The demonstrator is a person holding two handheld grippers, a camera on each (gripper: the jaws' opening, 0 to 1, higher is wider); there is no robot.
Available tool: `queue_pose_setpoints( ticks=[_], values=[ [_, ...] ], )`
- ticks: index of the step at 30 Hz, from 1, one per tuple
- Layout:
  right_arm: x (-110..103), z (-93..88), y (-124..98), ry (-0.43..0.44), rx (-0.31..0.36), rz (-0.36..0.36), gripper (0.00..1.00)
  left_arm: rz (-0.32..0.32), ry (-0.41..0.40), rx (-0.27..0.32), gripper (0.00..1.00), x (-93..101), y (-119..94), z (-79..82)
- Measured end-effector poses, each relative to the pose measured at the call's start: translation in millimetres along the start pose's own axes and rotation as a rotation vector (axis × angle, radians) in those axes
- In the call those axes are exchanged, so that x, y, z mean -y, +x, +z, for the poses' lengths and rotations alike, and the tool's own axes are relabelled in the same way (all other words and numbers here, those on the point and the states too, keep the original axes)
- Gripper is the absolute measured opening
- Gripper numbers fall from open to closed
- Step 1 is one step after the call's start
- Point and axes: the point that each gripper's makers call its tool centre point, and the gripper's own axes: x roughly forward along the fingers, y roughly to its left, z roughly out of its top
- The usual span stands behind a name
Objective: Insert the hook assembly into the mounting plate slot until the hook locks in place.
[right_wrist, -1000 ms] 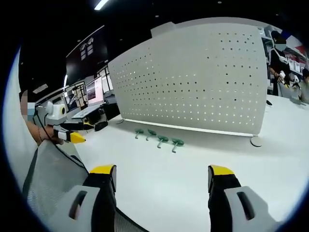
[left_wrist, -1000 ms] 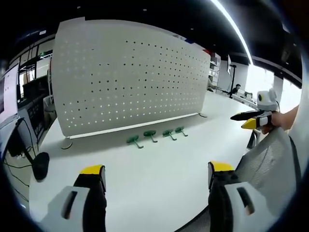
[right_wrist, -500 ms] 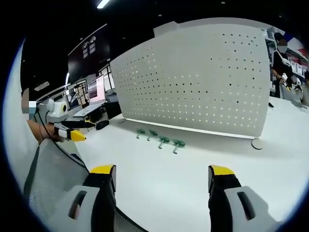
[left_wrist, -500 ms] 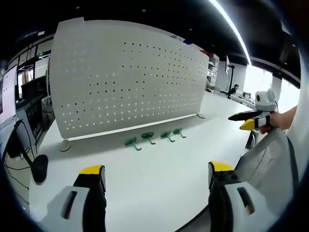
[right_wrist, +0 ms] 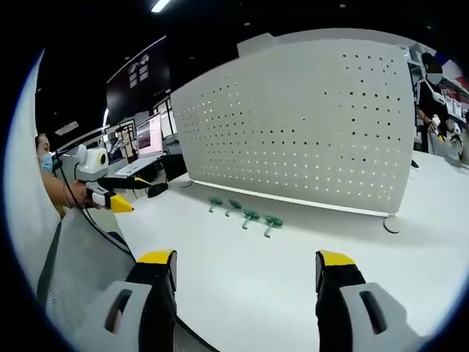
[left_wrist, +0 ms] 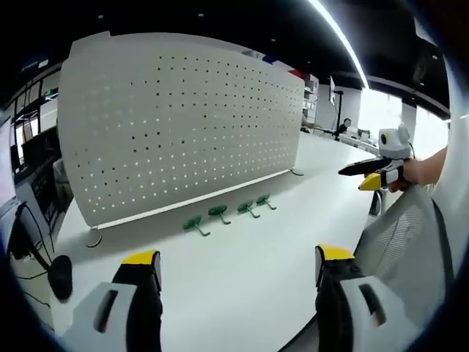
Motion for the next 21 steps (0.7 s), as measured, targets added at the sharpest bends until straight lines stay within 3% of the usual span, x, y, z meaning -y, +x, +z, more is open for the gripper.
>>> queue_pose_setpoints(
  ticks=[8,21],
  values=[
    [5.2,5.0,1.3,0.009,0.010,-0.013,0.75,-0.011,0.038,-0.038,0.88,-4.0,9.1,-10.2],
    [2.5,3.2,2.7,-0.004,-0.003,-0.005,0.74,-0.046,0.080,-0.072,0.88,-14.5,22.7,-6.9]
  ],
)
